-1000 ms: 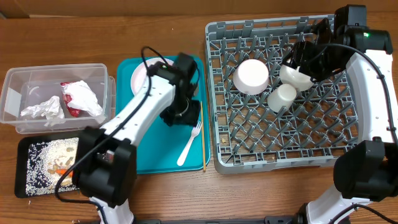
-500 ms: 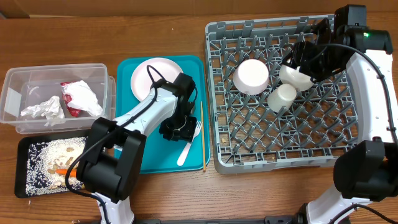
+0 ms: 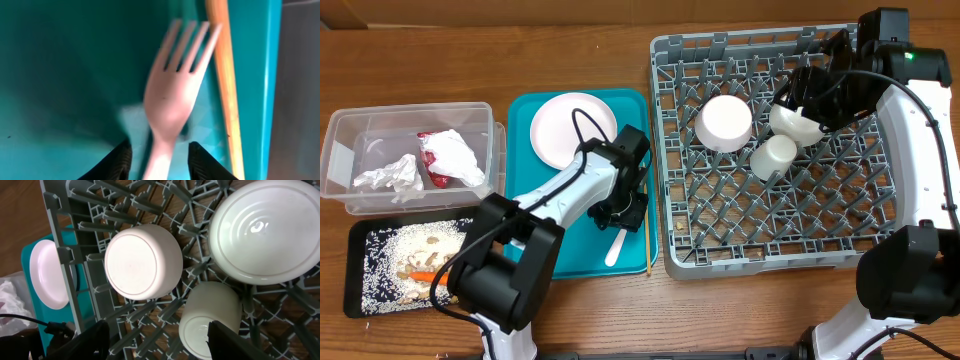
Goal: Sort waste into correct bins and load items into the dishwasher
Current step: 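Reach the left gripper to the white fork and grasp it, then carry the fork right and drop it into the rack, raise left gripper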
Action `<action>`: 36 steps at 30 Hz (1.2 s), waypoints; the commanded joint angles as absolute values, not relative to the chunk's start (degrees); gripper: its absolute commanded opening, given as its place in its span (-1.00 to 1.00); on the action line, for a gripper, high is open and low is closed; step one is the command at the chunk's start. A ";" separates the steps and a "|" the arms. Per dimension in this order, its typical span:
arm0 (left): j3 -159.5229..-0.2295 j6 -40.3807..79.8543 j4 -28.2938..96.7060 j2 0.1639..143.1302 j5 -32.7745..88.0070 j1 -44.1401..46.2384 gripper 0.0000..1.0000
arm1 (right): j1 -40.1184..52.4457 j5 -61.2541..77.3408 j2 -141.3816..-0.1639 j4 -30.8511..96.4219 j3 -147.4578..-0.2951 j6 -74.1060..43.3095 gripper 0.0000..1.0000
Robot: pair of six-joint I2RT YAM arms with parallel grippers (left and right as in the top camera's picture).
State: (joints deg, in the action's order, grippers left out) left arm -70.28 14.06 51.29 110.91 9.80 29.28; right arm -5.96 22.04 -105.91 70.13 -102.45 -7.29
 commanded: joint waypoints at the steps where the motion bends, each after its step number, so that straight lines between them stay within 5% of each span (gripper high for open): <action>1: -66.08 15.92 49.36 112.44 6.90 29.43 -0.24 | -6.07 21.87 -104.84 70.00 -103.53 -7.09 0.32; 15: -64.82 15.88 48.36 112.44 8.75 29.45 -0.92 | -6.07 21.87 -104.84 69.95 -103.53 -7.09 0.36; 25: -69.60 16.43 55.64 112.40 1.45 27.27 -0.92 | -6.07 21.87 -104.84 69.97 -103.53 -7.09 0.42; 36: -96.82 21.28 73.36 112.38 -1.34 27.03 -0.92 | -6.07 21.87 -104.84 69.97 -103.53 -7.07 0.42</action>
State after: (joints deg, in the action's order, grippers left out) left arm -90.30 18.11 70.87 112.49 -0.56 27.22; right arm -5.96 22.09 -105.91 70.15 -102.45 -7.29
